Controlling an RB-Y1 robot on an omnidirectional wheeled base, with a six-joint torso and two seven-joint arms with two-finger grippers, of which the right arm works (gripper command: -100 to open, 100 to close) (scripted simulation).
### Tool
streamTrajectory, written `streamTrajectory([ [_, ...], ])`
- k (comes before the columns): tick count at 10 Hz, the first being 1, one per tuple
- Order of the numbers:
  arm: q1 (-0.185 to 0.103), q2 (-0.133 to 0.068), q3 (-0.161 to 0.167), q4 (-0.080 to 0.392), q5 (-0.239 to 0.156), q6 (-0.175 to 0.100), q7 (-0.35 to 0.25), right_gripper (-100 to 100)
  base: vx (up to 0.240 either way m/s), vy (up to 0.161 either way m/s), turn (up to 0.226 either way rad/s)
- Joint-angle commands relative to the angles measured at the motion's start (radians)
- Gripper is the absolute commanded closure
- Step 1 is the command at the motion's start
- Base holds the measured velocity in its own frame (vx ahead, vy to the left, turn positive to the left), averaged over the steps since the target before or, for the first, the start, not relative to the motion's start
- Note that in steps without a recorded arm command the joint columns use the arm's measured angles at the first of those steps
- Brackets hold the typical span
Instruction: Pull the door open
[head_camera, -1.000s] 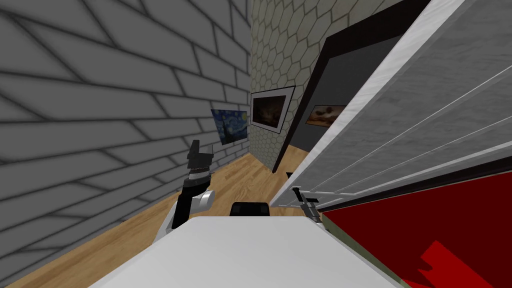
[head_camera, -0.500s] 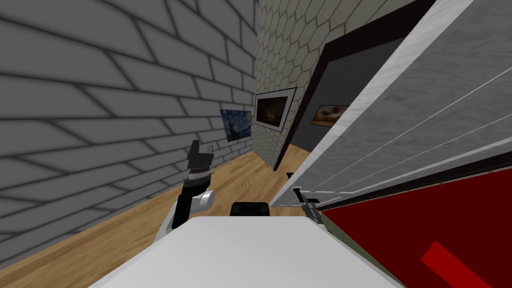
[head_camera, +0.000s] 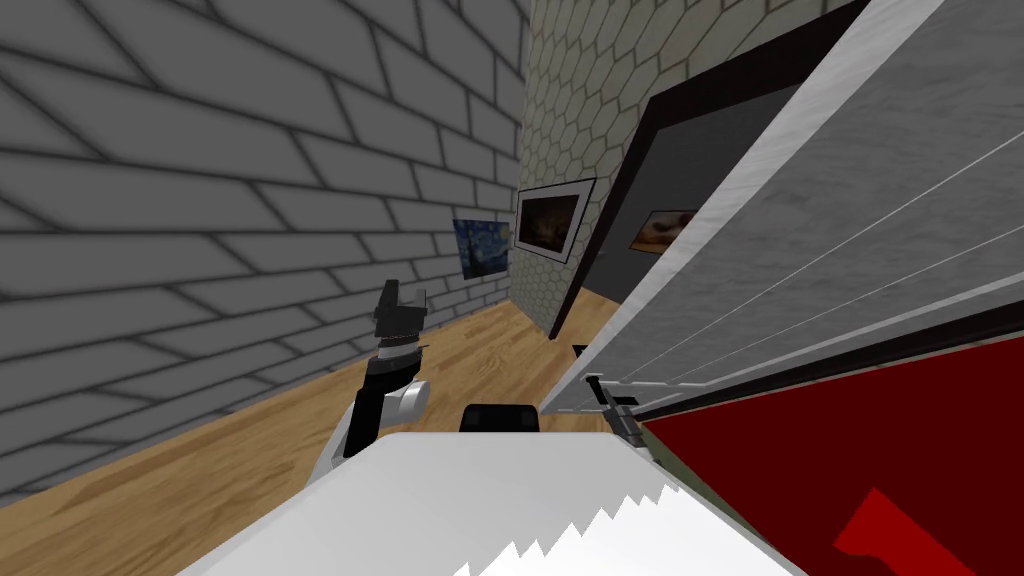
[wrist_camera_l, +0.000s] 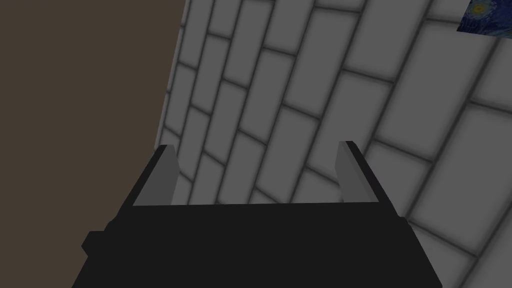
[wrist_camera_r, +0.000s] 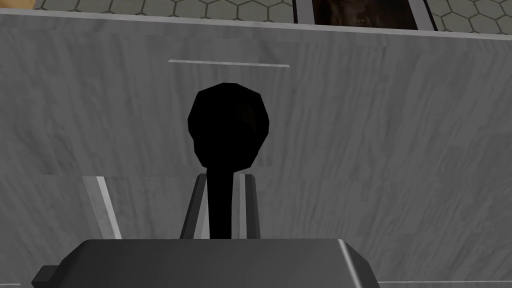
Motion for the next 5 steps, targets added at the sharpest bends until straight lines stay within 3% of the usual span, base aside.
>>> streamTrajectory([
  [1,-0.002,-0.003,0.001,0.01,0.001,-0.007,-0.002,100,-0.216,-0.06,0.143],
  [5,-0.015,-0.009,0.005,0.032,0.004,-0.022,-0.008,100,-0.214,-0.047,0.153],
])
